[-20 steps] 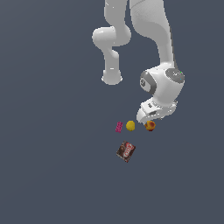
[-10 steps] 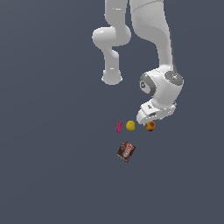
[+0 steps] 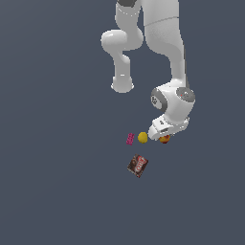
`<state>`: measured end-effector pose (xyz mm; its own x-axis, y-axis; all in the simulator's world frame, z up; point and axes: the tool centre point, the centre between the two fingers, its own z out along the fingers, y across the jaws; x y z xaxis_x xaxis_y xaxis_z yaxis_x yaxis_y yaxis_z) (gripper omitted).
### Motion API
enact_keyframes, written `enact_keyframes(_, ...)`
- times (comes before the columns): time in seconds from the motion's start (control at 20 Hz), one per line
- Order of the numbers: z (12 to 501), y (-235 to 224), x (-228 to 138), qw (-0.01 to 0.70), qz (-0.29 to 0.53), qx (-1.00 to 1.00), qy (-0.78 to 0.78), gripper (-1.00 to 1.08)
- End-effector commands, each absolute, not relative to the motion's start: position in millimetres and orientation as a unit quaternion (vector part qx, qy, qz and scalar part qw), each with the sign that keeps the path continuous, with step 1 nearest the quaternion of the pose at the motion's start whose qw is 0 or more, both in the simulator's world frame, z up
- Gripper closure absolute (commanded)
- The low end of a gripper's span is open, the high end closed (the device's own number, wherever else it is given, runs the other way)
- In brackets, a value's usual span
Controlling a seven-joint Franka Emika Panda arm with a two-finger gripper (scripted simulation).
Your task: Pick up a designated object from a clutter of objects.
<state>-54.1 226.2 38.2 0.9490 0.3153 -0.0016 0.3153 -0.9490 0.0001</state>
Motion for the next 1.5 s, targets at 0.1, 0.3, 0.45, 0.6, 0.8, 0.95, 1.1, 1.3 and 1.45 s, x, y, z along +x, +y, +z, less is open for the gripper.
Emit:
enact_keyframes(0.1, 34.3, 226.4, -53.5, 0.000, 0.000, 0.987, 0.160, 1.08)
enact_keyframes(0.3, 34.3, 226.4, -53.5, 0.000, 0.000, 0.987, 0.160, 1.08)
enact_keyframes(0.45, 34.3, 226.4, -53.5, 0.000, 0.000, 0.987, 0.160, 1.08)
enact_keyframes(0.6, 35.2, 227.2, -53.8, 0.000, 0.000, 0.987, 0.160, 1.08)
enact_keyframes(0.8, 39.0, 226.3, -54.1, 0.000, 0.000, 0.987, 0.160, 1.08)
enact_keyframes(0.95, 46.7, 224.2, -54.6, 0.000, 0.000, 0.987, 0.160, 1.08)
enact_keyframes(1.1, 58.6, 221.3, -55.4, 0.000, 0.000, 0.987, 0.161, 1.08)
enact_keyframes(1.3, 81.5, 215.5, -56.9, 0.000, 0.000, 0.987, 0.161, 1.08)
enact_keyframes(1.45, 103.9, 210.1, -58.5, 0.000, 0.000, 0.987, 0.161, 1.08)
